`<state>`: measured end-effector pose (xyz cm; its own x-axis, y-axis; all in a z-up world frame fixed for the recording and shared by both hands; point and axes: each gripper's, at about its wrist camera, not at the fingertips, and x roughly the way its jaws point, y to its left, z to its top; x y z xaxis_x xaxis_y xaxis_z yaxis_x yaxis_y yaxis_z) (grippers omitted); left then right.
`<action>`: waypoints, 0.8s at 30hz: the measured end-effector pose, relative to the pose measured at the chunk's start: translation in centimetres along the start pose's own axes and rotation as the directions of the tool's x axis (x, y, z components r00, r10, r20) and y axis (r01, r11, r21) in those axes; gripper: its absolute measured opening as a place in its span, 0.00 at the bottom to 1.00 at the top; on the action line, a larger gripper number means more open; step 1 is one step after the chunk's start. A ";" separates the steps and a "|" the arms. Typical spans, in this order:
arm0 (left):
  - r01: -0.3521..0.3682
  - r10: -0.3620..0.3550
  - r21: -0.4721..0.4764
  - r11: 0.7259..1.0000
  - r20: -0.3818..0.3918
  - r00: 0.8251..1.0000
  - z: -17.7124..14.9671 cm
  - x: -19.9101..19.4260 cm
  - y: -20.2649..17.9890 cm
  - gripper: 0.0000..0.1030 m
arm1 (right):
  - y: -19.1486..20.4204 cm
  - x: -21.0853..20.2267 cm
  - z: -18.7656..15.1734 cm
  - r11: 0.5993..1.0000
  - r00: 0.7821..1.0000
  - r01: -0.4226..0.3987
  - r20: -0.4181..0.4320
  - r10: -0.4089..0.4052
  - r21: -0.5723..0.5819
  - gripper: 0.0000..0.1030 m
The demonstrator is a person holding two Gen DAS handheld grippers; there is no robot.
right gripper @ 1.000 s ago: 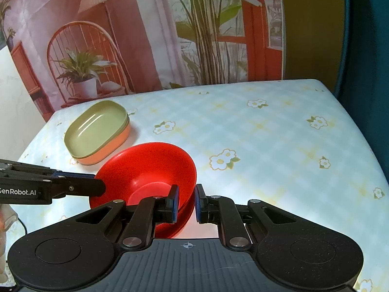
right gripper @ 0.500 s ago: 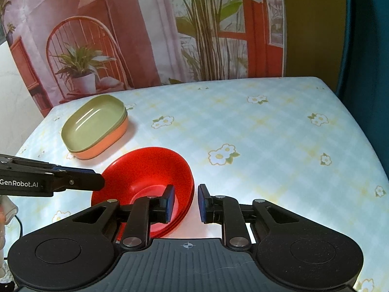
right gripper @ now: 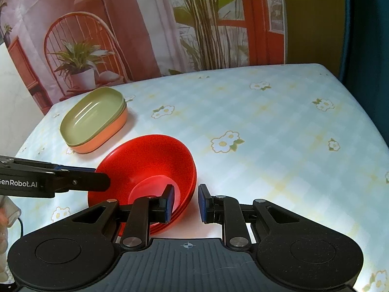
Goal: Organize plates and bowls
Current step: 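Open the left tool and close it on the stacked red bowls' rim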
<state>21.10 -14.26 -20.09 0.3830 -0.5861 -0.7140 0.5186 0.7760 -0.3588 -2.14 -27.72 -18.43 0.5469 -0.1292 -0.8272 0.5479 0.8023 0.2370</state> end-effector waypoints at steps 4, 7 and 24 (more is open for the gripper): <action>0.010 -0.010 -0.012 1.000 -0.008 1.000 -0.2 0.3 0.1 0.29 | 0.0 0.1 -0.3 1.000 1.000 -0.010 -0.001 0.010 0.010 0.19; 0.018 -0.019 -0.027 0.999 -0.016 1.000 -0.4 0.5 0.2 0.29 | 0.0 0.0 -0.3 1.000 1.000 -0.019 -0.002 0.019 0.019 0.19; 0.069 -0.069 -0.086 0.994 0.001 0.998 -1.3 0.7 1.2 0.28 | -0.5 -0.3 -0.9 0.994 0.998 -0.054 0.017 0.053 0.099 0.21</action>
<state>21.01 -13.47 -21.83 0.3467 -0.6386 -0.6870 0.4758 0.7509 -0.4579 -3.14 -27.59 -18.79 0.5855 -0.0965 -0.8049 0.5775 0.7465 0.3306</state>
